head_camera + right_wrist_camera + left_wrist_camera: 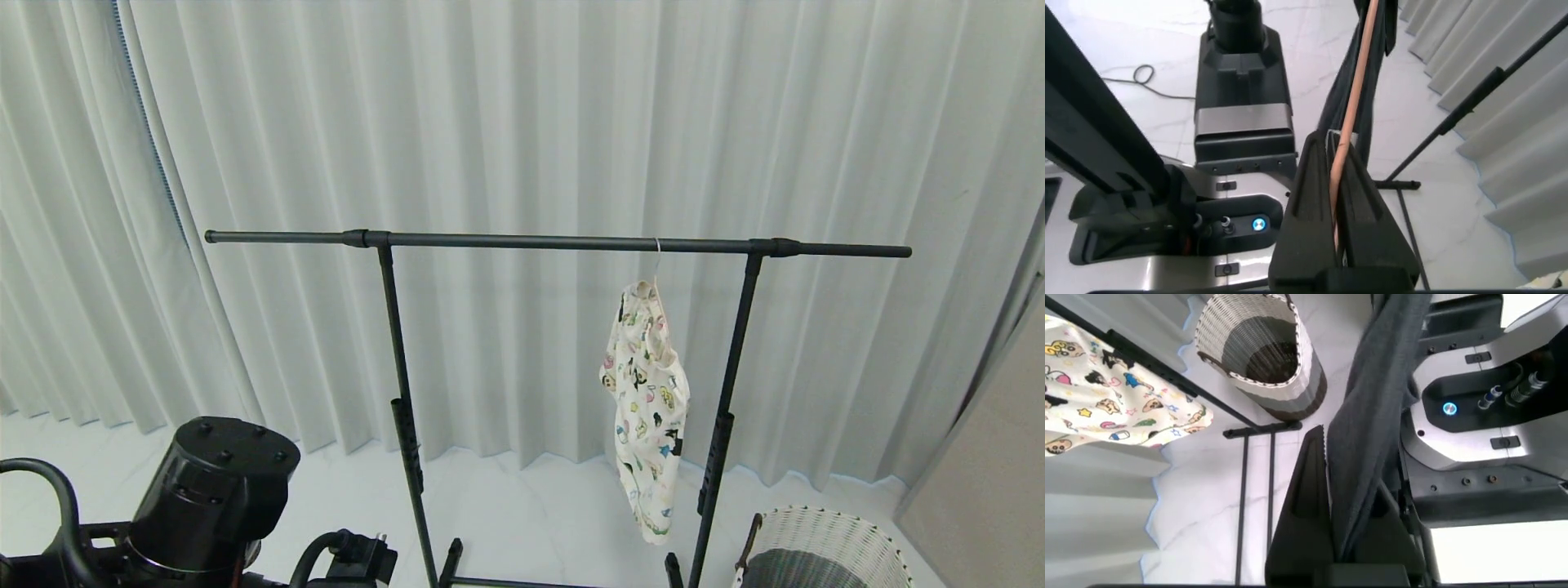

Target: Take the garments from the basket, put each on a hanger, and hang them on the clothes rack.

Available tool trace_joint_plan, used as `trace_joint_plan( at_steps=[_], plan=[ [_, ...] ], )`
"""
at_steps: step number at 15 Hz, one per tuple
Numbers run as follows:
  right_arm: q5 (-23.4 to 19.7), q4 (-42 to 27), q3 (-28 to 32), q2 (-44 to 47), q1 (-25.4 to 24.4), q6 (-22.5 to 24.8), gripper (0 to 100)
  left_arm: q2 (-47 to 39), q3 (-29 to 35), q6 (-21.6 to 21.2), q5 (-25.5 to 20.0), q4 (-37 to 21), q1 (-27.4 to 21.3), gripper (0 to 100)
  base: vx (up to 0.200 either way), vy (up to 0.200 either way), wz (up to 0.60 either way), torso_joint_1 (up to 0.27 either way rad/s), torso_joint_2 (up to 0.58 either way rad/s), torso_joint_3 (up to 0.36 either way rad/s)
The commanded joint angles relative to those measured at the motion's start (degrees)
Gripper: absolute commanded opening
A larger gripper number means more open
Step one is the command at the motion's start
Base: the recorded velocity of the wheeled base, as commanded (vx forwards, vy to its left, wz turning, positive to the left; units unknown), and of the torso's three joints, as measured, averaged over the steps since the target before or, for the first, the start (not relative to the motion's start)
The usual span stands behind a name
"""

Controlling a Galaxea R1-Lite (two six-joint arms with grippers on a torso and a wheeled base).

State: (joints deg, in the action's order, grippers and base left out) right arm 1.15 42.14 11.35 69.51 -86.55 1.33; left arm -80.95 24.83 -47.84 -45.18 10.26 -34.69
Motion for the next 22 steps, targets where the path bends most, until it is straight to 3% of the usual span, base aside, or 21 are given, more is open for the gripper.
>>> trace_joint_plan(
  at_steps=[1,2,3,5,7,10,14,17,20,22],
  plan=[
    [0.7,0.0,0.0,0.0,0.1,0.3,0,0.1,0.4,0.2,0.0,0.0,1.2,0,0.0,0.0,0.0,0.0,0.0,0.0],
    [2.5,0.0,0.0,0.1,0.1,0.3,0,0.2,0.4,0.2,0.0,0.0,1.9,0,0.0,0.0,0.0,0.0,0.0,0.0],
    [4.0,0.0,-0.1,0.0,0.1,0.3,100,0.4,0.4,0.2,0.0,0.0,2.6,0,0.0,0.0,0.0,0.0,0.0,0.0],
    [8.5,-0.1,-0.4,-0.1,1.6,0.4,100,1.0,0.3,0.1,0.1,0.0,4.2,0,0.0,0.0,0.0,0.0,0.0,0.0],
    [10.4,-0.7,-0.9,-1.0,3.4,0.5,100,1.4,0.0,0.0,0.1,0.0,5.3,0,0.0,0.0,0.0,0.0,0.0,0.0],
    [10.4,-1.0,-3.4,-2.5,8.3,1.4,100,2.5,0.0,-0.2,1.1,0.0,7.6,0,0.0,0.0,0.0,0.0,0.0,0.0],
    [10.1,-1.1,-4.7,-2.8,14.2,1.0,100,7.5,0.1,0.2,11.1,0.0,11.2,0,0.0,0.0,0.0,0.0,0.0,0.0],
    [9.8,-1.0,-4.5,-1.7,17.1,0.5,100,8.1,1.4,1.1,11.7,0.0,16.5,0,0.0,0.0,0.0,0.0,0.0,0.0],
    [10.0,-1.0,-2.7,2.3,17.8,-4.0,100,10.3,5.4,10.7,14.3,0.0,18.3,0,0.0,0.0,0.0,0.0,0.0,0.0],
    [10.4,-1.0,2.8,9.8,19.1,-7.9,100,12.6,9.6,22.8,21.8,0.0,14.4,0,0.0,0.0,0.0,0.0,0.0,0.0]
  ],
)
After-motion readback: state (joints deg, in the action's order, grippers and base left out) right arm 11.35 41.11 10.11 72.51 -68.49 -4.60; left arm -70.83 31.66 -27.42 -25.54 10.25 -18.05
